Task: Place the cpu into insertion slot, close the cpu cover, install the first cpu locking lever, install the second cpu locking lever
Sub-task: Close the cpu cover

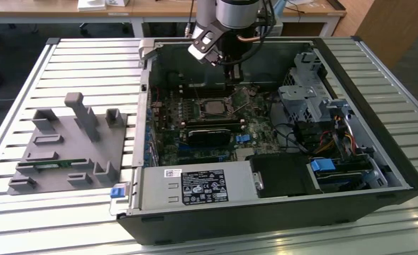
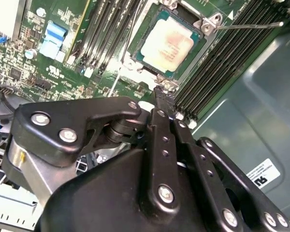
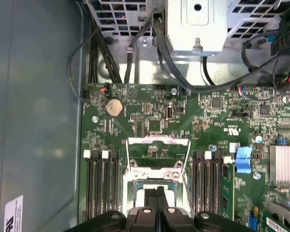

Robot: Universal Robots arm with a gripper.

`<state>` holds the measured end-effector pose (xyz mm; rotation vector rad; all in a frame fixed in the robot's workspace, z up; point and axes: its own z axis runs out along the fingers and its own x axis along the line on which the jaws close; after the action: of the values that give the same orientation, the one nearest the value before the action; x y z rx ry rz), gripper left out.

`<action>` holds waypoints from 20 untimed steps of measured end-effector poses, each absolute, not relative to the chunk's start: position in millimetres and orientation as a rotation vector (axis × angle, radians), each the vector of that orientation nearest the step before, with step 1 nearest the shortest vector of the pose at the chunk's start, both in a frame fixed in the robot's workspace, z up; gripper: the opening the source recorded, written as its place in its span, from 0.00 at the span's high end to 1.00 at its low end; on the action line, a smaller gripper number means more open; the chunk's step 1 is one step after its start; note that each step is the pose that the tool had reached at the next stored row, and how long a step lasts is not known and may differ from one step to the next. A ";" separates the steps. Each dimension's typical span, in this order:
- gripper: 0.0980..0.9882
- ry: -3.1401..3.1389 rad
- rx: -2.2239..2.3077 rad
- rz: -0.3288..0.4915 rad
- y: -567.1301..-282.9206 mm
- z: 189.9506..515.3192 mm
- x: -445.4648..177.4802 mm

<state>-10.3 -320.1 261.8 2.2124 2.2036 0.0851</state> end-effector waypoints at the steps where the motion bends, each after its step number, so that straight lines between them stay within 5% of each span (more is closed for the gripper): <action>1: 0.99 2.206 2.211 0.085 -320.2 261.8 -9.4; 20: 0.99 2.216 2.201 0.085 -320.4 261.9 10.5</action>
<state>10.5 -320.4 261.9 2.2009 2.2159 0.0853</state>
